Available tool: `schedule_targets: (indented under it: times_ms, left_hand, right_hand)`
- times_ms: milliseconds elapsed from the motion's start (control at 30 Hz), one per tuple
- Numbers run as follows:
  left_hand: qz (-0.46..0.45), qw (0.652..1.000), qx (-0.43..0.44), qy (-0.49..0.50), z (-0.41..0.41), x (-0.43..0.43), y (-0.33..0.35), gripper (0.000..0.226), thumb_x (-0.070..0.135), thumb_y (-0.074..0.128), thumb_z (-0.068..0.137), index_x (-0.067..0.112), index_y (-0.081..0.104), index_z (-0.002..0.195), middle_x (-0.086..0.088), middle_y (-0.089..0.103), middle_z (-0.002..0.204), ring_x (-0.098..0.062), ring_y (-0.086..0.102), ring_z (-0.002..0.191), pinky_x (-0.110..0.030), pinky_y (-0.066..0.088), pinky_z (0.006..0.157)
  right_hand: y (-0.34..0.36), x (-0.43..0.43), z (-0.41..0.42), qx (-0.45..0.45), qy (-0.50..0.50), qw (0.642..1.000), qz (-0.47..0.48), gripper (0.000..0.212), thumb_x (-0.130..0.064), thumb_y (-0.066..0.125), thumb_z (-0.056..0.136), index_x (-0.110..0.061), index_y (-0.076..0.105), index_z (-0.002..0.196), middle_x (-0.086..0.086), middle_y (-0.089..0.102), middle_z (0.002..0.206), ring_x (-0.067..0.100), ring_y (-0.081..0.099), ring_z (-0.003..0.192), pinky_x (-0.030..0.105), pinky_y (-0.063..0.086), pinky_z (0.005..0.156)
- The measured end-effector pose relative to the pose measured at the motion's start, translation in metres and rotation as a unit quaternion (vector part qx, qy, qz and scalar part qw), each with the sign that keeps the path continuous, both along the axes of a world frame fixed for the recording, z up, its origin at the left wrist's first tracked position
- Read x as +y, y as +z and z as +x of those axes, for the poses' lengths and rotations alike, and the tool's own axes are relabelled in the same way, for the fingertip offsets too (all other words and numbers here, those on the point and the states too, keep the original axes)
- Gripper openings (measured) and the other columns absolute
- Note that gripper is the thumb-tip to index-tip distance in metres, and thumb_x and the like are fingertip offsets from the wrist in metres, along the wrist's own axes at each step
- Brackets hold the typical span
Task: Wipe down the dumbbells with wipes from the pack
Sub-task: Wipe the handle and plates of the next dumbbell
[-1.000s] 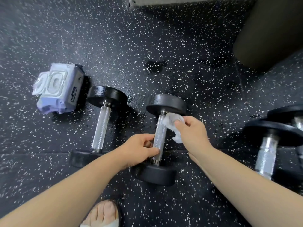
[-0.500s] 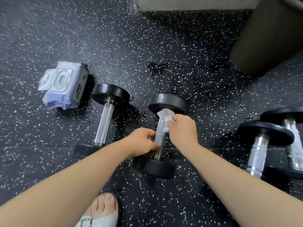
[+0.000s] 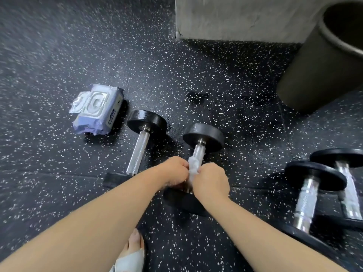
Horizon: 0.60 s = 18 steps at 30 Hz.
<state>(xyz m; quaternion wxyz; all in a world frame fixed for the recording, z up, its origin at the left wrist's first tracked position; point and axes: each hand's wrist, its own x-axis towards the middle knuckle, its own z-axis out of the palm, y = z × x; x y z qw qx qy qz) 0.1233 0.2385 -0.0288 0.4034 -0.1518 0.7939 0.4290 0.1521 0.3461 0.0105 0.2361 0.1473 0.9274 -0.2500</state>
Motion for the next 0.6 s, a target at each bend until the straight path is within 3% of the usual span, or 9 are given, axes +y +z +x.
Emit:
schedule_targets:
  times_ms: [100, 200, 267, 333, 400, 467, 533, 600]
  left_hand:
    - [0.000, 1.000, -0.008, 0.007, -0.002, 0.001, -0.002, 0.022, -0.008, 0.044, 0.084, 0.000, 0.065, 0.086, -0.017, 0.062, 0.077, -0.024, 0.056, 0.061, -0.033, 0.055, 0.056]
    - [-0.005, 1.000, -0.011, 0.006, -0.003, 0.003, -0.004, 0.021, -0.006, 0.043, 0.087, 0.000, 0.063, 0.088, -0.019, 0.061, 0.083, -0.030, 0.061, 0.077, -0.050, 0.059, 0.076]
    - [-0.010, 1.000, -0.013, 0.006, -0.003, 0.003, -0.006, 0.022, -0.006, 0.043, 0.086, -0.003, 0.063, 0.095, -0.023, 0.064, 0.090, -0.035, 0.066, 0.083, -0.053, 0.059, 0.077]
    - [-0.011, 1.000, -0.008, 0.001, -0.003, 0.002, -0.009, 0.024, -0.004, 0.044, 0.087, -0.003, 0.065, 0.099, -0.027, 0.067, 0.100, -0.039, 0.069, 0.092, -0.052, 0.059, 0.075]
    - [-0.013, 1.000, 0.000, -0.005, -0.002, 0.003, -0.010, 0.025, -0.002, 0.046, 0.086, 0.001, 0.068, 0.098, -0.024, 0.069, 0.096, -0.038, 0.069, 0.089, -0.050, 0.060, 0.074]
    - [-0.025, 0.999, 0.017, -0.015, -0.002, 0.003, -0.010, 0.023, 0.001, 0.048, 0.085, 0.001, 0.069, 0.095, -0.016, 0.066, 0.081, -0.030, 0.065, 0.073, -0.043, 0.060, 0.072]
    - [-0.045, 0.998, 0.029, -0.027, -0.002, 0.003, -0.008, 0.016, 0.002, 0.051, 0.084, 0.001, 0.067, 0.086, -0.008, 0.056, 0.070, -0.022, 0.052, 0.064, -0.033, 0.053, 0.063]
    - [-0.048, 0.998, 0.024, -0.026, -0.003, 0.003, -0.006, 0.015, 0.001, 0.052, 0.084, 0.001, 0.066, 0.086, -0.008, 0.053, 0.071, -0.022, 0.049, 0.064, -0.034, 0.051, 0.064]
  right_hand:
    - [-0.012, 0.003, -0.025, -0.007, -0.126, 0.992, -0.018, 0.024, -0.024, 0.050, 0.094, -0.006, 0.067, 0.095, 0.009, 0.065, 0.093, 0.028, 0.059, 0.085, 0.036, 0.051, 0.075]
    - [-0.030, 0.010, -0.053, -0.017, -0.227, 0.972, -0.053, 0.018, -0.017, 0.056, 0.092, -0.003, 0.067, 0.098, 0.013, 0.066, 0.108, 0.031, 0.062, 0.101, 0.032, 0.045, 0.075]
    - [-0.042, 0.014, -0.067, -0.005, -0.281, 0.956, -0.087, 0.021, -0.017, 0.059, 0.091, -0.002, 0.068, 0.102, 0.011, 0.068, 0.109, 0.030, 0.064, 0.103, 0.030, 0.048, 0.077]
    - [-0.050, 0.012, -0.071, 0.004, -0.328, 0.934, -0.145, 0.022, -0.017, 0.062, 0.088, -0.002, 0.070, 0.101, 0.015, 0.069, 0.107, 0.032, 0.065, 0.101, 0.038, 0.054, 0.085]
    - [-0.051, 0.007, -0.065, 0.011, -0.286, 0.945, -0.159, 0.022, -0.021, 0.057, 0.092, -0.005, 0.070, 0.087, 0.016, 0.069, 0.096, 0.034, 0.064, 0.093, 0.043, 0.054, 0.082]
    - [-0.044, 0.006, -0.052, 0.019, -0.176, 0.976, -0.124, 0.035, -0.023, 0.046, 0.095, -0.013, 0.054, 0.062, 0.009, 0.057, 0.074, 0.027, 0.055, 0.078, 0.033, 0.046, 0.061]
    - [-0.031, 0.007, -0.033, 0.000, -0.097, 0.993, -0.071, 0.036, -0.020, 0.040, 0.095, -0.015, 0.044, 0.059, 0.001, 0.044, 0.064, 0.023, 0.047, 0.072, 0.027, 0.032, 0.050]
    - [-0.027, 0.009, -0.013, -0.032, -0.036, 0.998, -0.032, 0.030, -0.015, 0.043, 0.093, -0.016, 0.045, 0.063, -0.003, 0.042, 0.065, 0.020, 0.048, 0.071, 0.026, 0.036, 0.055]
